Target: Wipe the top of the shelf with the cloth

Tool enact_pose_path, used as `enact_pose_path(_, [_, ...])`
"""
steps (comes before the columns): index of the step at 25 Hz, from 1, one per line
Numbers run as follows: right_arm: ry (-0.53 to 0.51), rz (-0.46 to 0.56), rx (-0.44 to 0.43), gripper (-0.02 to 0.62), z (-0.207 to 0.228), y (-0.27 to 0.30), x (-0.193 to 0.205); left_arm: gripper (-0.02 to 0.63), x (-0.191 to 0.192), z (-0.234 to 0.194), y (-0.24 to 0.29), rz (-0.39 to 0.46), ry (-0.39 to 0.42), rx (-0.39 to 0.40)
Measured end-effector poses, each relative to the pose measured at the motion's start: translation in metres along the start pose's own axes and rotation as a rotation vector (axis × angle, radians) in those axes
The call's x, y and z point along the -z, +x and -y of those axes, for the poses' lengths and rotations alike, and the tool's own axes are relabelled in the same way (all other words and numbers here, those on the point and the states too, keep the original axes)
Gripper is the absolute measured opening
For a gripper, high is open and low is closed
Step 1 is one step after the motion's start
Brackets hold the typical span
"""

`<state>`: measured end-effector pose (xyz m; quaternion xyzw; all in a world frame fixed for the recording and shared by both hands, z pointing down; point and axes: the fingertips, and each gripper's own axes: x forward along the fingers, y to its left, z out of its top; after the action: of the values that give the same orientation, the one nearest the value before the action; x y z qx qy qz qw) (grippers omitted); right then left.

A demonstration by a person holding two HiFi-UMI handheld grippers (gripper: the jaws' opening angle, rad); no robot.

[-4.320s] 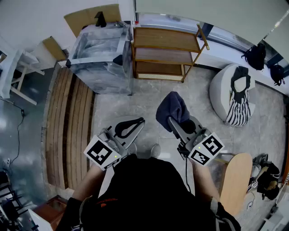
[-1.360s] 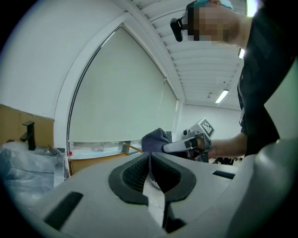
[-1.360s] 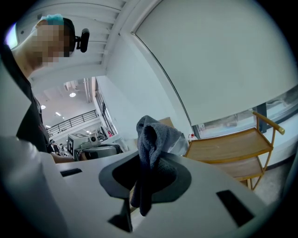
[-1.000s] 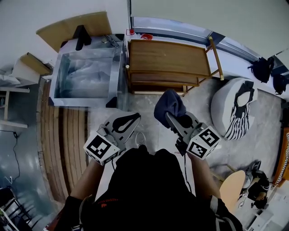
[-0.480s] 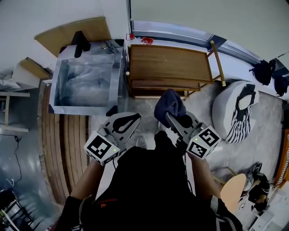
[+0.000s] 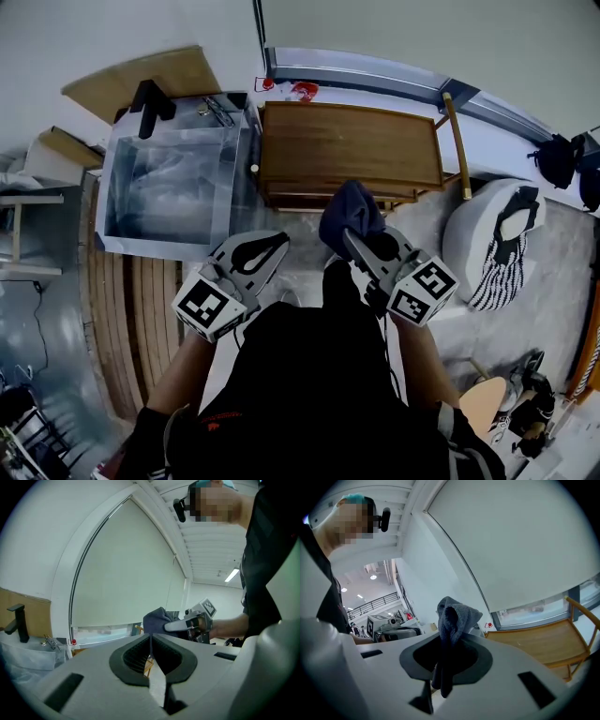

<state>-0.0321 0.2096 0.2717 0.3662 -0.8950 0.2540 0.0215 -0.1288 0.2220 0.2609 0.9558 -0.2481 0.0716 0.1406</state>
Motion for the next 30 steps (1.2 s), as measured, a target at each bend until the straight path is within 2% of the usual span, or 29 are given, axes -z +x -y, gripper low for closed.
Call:
enact_pose_path(5, [0.02,-0.007,-0.026,0.052,0.053,-0.003,-0.024,0.032,-0.016,-0.01,0.055,-0.01,0.011,-0.012])
enact_pose_path(13, [0.019,-0.046,-0.044,0.052,0.152,-0.01,-0.066,0.032,-0.045,-0.037,0.149,-0.049,-0.007,-0.073])
enact_pose_path(17, [0.029,-0.059,-0.056,0.052,0.192,-0.018,-0.082,0.032,-0.053,-0.044,0.189,-0.045,0.049,-0.086])
enact_pose_path(20, [0.035,-0.066,-0.066,0.052,0.217,-0.02,-0.09,0.032,-0.058,-0.049,0.213,-0.047,0.072,-0.098])
enact_pose_path(24, [0.042,-0.073,-0.072,0.052,0.242,-0.016,-0.096,0.032,-0.061,-0.057,0.233,-0.081,0.017,-0.132])
enact_pose_path(30, [0.057,-0.097,-0.079,0.052,0.261,-0.01,-0.096,0.032,-0.054,-0.07,0.245,-0.091,0.025,-0.146])
